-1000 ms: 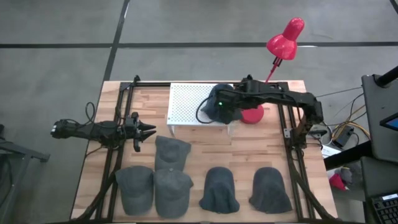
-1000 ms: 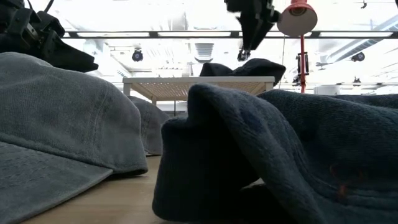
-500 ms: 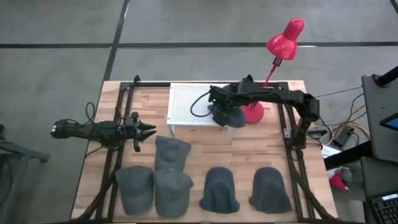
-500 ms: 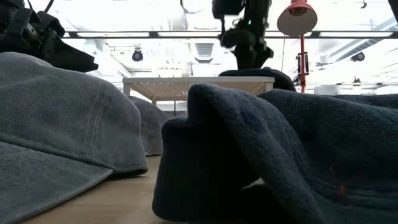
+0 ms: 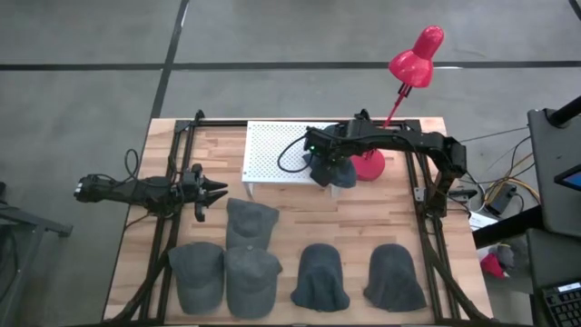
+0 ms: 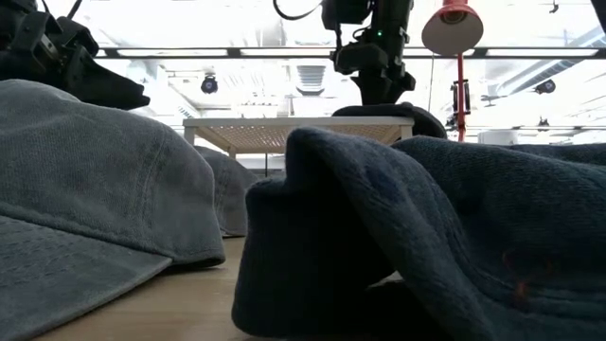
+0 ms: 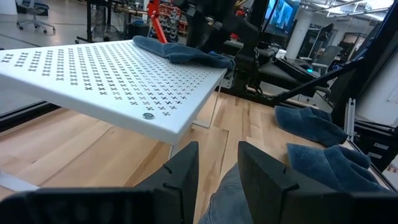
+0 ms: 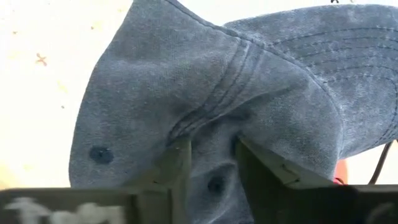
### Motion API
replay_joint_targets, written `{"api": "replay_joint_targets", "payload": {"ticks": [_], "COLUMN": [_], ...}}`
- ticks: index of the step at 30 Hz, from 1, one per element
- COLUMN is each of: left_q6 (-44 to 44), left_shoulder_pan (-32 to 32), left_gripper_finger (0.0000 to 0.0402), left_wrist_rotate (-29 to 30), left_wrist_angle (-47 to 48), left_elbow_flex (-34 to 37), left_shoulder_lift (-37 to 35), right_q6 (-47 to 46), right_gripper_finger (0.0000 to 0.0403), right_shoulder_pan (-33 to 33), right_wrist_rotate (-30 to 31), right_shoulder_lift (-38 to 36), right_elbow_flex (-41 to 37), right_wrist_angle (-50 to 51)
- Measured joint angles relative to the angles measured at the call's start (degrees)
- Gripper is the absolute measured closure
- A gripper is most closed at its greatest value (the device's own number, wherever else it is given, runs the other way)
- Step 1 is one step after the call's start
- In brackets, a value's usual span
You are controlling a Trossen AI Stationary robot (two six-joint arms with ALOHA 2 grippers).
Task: Pick & Place hat
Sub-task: Put the top blue cap on the shelf
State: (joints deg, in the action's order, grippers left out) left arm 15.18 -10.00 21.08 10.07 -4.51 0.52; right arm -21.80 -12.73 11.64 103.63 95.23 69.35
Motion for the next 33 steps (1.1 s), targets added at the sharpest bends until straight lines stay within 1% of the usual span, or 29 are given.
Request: {"api": "replay_joint_targets", "payload": {"ticks": [6, 8, 9, 14, 19, 27, 33], "left_q6": [0.0, 0.0, 0.0, 0.01, 0.02, -0.07, -0.09], "left_shoulder_pan": [0.0, 0.0, 0.0, 0.01, 0.02, 0.02, 0.0], "left_gripper_finger": [0.0287, 0.0287, 0.0287, 0.0287, 0.0287, 0.0287, 0.0287], "left_wrist_rotate": [0.0, 0.0, 0.0, 0.0, 0.0, 0.0, 0.0], "left_wrist_angle": [-0.01, -0.02, -0.02, -0.02, -0.02, -0.02, -0.02], "left_elbow_flex": [0.0, 0.0, 0.0, 0.0, -0.02, -0.02, -0.02], "left_shoulder_lift": [0.0, 0.0, 0.0, 0.02, 0.0, 0.0, 0.0], "right_q6": [1.07, 1.09, 1.09, 1.06, 0.52, -0.28, -0.26], "right_gripper_finger": [0.0367, 0.0386, 0.039, 0.0394, 0.0394, 0.0394, 0.0394], "right_shoulder_pan": [0.0, -0.02, -0.04, -0.04, -0.14, -0.1, -0.02], "right_wrist_rotate": [0.13, 0.31, 0.33, 0.19, -1.57, -1.85, -1.04], "right_shoulder_lift": [0.0, 0.0, 0.0, -0.06, -1.0, -4.1, -4.59], "right_elbow_flex": [0.0, -0.01, -0.01, -0.01, 0.32, 5.09, 9.4], "right_wrist_angle": [0.29, 0.32, 0.32, 0.3, 0.68, 1.85, 7.58]}}
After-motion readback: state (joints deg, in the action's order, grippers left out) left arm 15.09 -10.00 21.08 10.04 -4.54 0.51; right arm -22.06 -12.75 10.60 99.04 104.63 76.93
